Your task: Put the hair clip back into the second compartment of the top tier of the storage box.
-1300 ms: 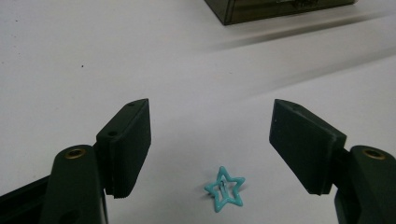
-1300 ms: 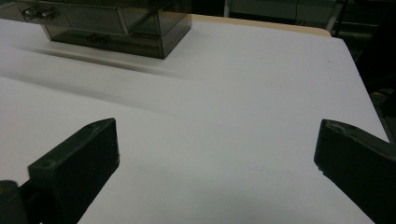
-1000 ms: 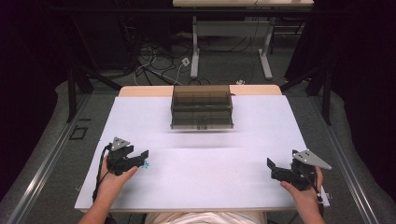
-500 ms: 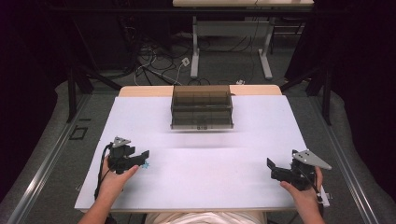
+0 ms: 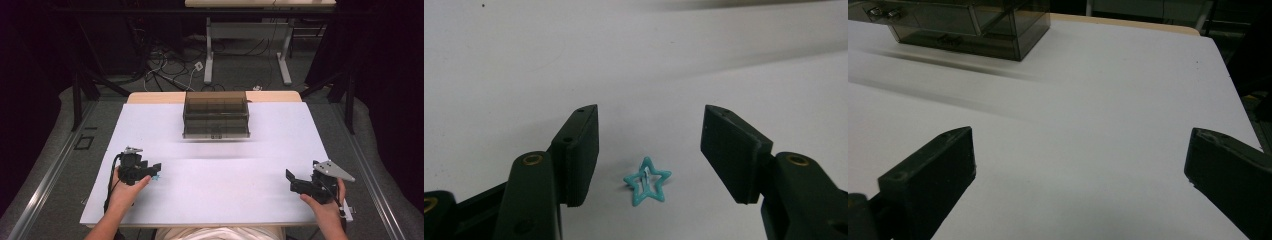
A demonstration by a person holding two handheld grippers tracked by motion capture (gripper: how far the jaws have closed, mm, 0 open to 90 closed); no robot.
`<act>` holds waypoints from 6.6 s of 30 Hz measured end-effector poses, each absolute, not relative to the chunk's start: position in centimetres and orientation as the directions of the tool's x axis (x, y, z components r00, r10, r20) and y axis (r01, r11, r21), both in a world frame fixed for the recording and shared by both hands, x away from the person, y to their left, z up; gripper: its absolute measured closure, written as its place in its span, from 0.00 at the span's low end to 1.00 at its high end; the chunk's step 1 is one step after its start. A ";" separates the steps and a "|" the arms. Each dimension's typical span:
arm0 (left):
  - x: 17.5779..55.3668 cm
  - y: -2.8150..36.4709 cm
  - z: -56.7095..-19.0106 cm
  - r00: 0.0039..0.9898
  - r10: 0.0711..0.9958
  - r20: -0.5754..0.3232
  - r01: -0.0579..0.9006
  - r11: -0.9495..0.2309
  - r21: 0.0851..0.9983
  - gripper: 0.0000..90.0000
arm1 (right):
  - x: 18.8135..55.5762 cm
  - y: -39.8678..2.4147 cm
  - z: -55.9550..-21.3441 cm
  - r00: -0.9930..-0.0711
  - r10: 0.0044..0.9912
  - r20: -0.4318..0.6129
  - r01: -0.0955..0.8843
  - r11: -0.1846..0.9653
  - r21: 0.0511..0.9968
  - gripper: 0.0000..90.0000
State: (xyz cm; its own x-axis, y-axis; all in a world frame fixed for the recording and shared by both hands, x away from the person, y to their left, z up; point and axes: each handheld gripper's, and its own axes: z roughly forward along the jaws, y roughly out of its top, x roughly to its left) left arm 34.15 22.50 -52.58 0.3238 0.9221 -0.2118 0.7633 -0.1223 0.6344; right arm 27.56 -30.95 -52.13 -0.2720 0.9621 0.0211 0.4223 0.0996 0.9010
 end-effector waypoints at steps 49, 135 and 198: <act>34.5 21.6 -54.1 0.272 0.935 -0.228 0.852 -0.124 0.508 0.59 | 27.6 -30.7 -52.3 -0.283 0.959 0.025 0.423 0.102 0.900 0.00; 33.8 22.5 -52.6 0.285 0.936 -0.205 0.790 -0.109 0.603 0.70 | 28.1 -30.7 -52.5 -0.293 0.956 0.026 0.437 0.110 0.893 0.00; 34.6 20.3 -46.8 0.345 0.913 -0.220 0.625 -0.049 0.779 0.70 | 28.1 -30.3 -52.5 -0.293 0.956 0.028 0.422 0.103 0.901 0.00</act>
